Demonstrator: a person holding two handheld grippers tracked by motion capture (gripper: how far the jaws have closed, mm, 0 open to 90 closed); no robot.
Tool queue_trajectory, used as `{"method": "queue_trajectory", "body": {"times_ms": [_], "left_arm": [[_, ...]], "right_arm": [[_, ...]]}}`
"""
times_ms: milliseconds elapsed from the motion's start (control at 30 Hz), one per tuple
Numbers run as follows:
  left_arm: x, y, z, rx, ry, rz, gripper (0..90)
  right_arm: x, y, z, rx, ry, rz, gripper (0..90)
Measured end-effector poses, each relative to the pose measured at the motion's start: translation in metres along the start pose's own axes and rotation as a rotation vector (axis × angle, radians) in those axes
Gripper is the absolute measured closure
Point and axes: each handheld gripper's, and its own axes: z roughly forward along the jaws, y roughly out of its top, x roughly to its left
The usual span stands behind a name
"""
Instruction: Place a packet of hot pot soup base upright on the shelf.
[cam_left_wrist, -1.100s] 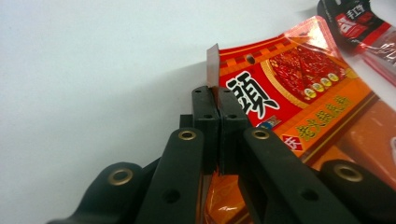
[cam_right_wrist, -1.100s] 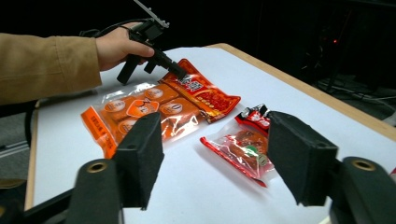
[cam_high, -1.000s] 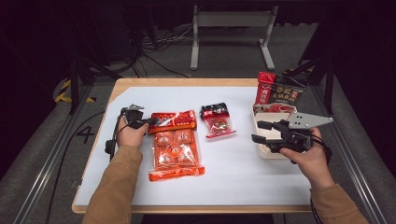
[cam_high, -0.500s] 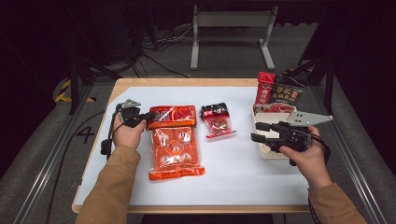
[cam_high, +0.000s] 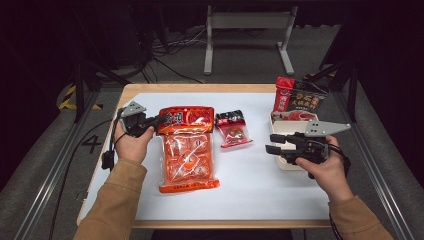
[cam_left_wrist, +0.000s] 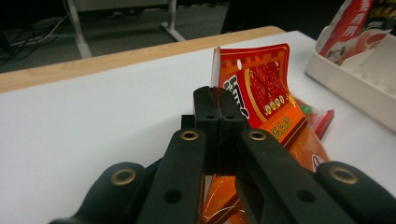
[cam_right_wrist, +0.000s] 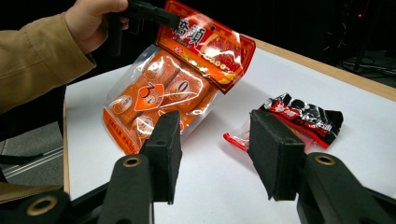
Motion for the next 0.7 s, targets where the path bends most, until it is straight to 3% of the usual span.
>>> {"method": "queue_trajectory", "body": {"times_ms": [267,533,700], "left_arm": [[-0.016,0.012,-0.019,-0.024,-0.043,0.021,90.0],[-0.041,0.024,-0.036,-0.081,-0.096,0.076,90.0],[-0.063,0.030,-0.048,-0.117,-0.133,0.129,90.0]], "right_arm": [[0.002,0.000,0.001,0.002,0.001,-0.003,55.9],[0.004,-0.004,0.006,0.025,0.007,-0.011,56.5],[0.005,-0.006,0.008,0.007,0.014,-0.012,52.4]]}}
